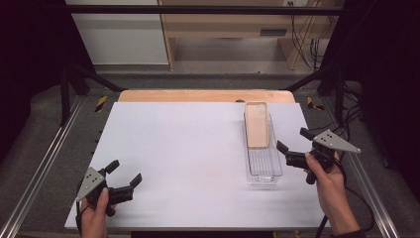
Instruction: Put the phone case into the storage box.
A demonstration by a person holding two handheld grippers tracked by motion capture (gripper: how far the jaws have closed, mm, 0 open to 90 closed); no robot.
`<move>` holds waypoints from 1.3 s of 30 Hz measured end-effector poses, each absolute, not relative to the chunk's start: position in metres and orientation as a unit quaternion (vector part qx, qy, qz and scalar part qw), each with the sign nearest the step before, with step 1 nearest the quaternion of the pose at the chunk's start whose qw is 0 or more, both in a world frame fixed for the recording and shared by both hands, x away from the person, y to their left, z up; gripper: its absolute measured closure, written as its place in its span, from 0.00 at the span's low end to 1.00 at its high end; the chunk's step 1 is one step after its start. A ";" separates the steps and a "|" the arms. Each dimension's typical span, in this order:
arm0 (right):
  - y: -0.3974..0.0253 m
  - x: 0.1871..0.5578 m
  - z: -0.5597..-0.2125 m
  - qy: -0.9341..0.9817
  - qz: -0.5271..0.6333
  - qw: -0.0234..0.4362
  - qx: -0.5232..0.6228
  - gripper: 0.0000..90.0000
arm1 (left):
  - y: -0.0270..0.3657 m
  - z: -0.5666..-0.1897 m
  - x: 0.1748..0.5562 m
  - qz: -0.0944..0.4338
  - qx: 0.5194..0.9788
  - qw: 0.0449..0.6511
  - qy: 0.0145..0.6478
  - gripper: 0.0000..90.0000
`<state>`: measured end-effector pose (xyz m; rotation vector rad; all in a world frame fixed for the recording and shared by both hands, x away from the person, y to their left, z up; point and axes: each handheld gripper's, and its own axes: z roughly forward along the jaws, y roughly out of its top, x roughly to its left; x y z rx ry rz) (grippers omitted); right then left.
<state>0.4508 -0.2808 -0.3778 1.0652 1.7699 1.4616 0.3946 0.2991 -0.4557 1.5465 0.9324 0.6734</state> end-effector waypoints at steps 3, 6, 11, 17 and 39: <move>-0.282 0.448 -0.384 0.662 0.557 0.311 0.394 0.03 | 0.300 -0.456 0.394 0.286 0.659 0.571 0.399 0.02; -0.284 0.445 -0.390 0.657 0.562 0.317 0.391 0.03 | 0.300 -0.456 0.394 0.286 0.658 0.570 0.401 0.02; -0.289 0.443 -0.400 0.646 0.559 0.335 0.397 0.03 | 0.299 -0.456 0.394 0.292 0.661 0.566 0.398 0.02; -0.295 0.438 -0.412 0.643 0.561 0.332 0.402 0.03 | 0.299 -0.456 0.394 0.295 0.660 0.567 0.394 0.02; -0.302 0.414 -0.440 0.647 0.568 0.317 0.398 0.03 | 0.297 -0.455 0.392 0.302 0.661 0.569 0.386 0.02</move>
